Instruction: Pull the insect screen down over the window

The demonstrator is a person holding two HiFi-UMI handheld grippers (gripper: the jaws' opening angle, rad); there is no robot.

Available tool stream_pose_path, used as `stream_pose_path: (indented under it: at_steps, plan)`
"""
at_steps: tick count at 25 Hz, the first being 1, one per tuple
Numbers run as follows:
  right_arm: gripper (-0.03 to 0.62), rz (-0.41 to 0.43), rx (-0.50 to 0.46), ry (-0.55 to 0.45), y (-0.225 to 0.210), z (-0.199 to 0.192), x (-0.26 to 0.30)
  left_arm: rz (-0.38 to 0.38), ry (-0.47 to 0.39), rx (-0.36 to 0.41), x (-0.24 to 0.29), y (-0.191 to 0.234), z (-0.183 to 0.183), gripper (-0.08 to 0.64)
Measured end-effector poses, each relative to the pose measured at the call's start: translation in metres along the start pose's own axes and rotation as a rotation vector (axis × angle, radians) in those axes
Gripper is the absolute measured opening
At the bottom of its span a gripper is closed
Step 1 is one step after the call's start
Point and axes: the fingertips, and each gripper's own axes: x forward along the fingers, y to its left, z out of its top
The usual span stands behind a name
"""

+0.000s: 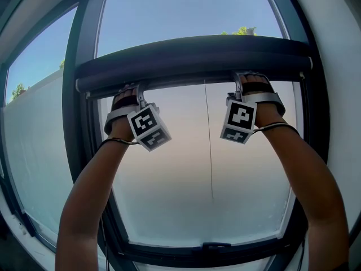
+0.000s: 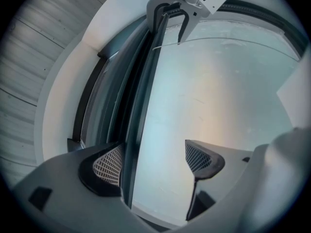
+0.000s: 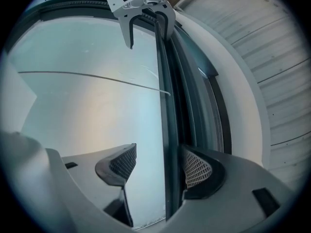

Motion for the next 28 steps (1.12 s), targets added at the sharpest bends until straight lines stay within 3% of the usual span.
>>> stream_pose_path:
  at_steps: [6, 12, 20, 28]
  plan:
    - [0.268, 0.007, -0.039, 0.011, 0.002, -0.003, 0.005, -0.015, 0.0, 0.009, 0.002, 0.001, 0.002, 0.38]
    - [0.268, 0.016, -0.014, -0.005, 0.003, 0.001, 0.006, -0.029, 0.031, 0.12, 0.007, -0.003, -0.009, 0.38]
    - [0.269, 0.055, -0.027, 0.01, 0.005, -0.004, 0.004, -0.079, -0.027, 0.078, 0.0, -0.005, 0.001, 0.38]
    - [0.287, 0.084, -0.023, 0.013, 0.018, -0.002, -0.003, -0.052, -0.021, 0.079, -0.005, -0.013, -0.001, 0.38]
